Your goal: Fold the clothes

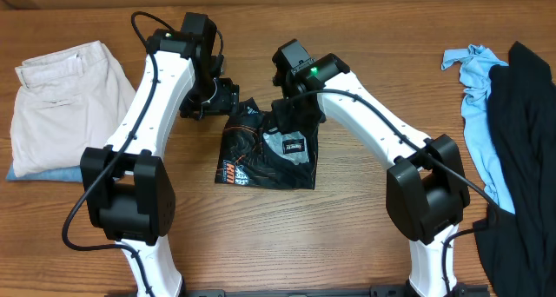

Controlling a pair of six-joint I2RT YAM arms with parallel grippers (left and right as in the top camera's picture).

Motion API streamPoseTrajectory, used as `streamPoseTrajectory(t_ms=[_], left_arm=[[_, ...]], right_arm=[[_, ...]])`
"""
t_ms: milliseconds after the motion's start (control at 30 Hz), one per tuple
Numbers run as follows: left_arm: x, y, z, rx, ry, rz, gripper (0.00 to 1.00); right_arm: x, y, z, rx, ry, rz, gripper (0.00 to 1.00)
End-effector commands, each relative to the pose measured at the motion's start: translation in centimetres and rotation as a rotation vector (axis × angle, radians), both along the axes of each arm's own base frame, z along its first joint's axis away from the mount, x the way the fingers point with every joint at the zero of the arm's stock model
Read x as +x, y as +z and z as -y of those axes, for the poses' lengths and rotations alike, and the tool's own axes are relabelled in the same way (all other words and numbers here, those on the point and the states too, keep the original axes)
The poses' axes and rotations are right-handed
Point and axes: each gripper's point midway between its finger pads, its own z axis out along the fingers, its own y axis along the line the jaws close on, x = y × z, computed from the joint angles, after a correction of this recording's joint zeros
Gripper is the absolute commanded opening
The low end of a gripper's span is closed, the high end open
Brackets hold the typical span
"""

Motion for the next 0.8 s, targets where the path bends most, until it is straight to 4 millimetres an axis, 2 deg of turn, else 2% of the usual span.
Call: streamPoseTrajectory(t_ms=[0,200,533,700,767], left_arm=[[0.5,0.0,-0.2,0.009,-0.02,0.011,0.76],[0.5,0.0,-0.2,0.009,-0.02,0.011,0.76],[0.5,0.0,-0.2,0.009,-0.02,0.011,0.76],[0.5,0.0,-0.2,0.01,-0.02,0.011,0.76],[0.5,0.0,-0.2,0.01,-0.02,0.011,0.76]], right_arm=[[0.5,1.3,-1.3,0.077,-0.024,0.011,0.38],[0.6,0.0,-1.5,0.076,-0.058,-0.016,0.37],[-0.1,-3.2,-2.4,0.088,-0.07,-0.112,0.37],[-0.1,-3.8,-2.6,0.097,-0.086,-0.129,0.36],[0.0,-3.8,-2.7,0.102,-0.089,-0.125,0.24]])
